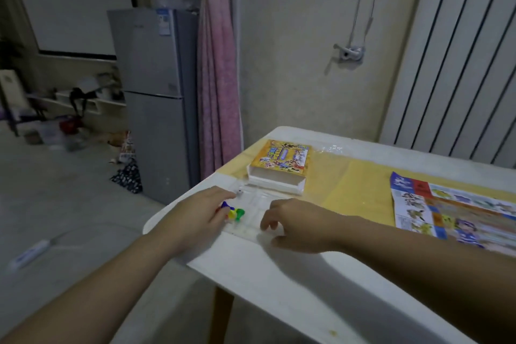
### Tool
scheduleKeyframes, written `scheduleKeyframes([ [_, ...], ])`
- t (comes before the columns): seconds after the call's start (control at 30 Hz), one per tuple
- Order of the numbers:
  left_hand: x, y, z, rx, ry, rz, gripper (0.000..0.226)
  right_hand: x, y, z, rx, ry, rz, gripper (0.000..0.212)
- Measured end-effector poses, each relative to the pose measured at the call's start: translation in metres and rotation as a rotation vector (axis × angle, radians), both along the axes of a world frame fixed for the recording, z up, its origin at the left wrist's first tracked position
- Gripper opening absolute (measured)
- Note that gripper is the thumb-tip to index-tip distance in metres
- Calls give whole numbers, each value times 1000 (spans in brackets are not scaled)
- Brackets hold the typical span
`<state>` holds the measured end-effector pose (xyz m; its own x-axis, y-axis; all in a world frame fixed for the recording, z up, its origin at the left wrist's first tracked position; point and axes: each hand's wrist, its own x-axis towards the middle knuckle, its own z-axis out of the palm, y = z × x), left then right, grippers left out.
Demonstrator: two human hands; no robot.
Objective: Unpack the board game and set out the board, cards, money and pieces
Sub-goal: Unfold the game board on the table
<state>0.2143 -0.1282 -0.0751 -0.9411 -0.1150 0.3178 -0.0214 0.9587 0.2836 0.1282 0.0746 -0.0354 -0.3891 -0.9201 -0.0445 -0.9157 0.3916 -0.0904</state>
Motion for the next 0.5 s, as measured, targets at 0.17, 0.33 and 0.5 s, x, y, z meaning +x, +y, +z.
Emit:
scheduleKeyframes([
  [0.17,-6,20,-1,-210,47,-184,51,-8,14,5,89,-7,33,35],
  [0.33,-8,37,-12,-254,61,-243,55,-10,19,12,165,-52,59,36],
  [0.5,-12,34,-15,-166,23,-223,52,-28,-6,39,57,-161,-2,23],
])
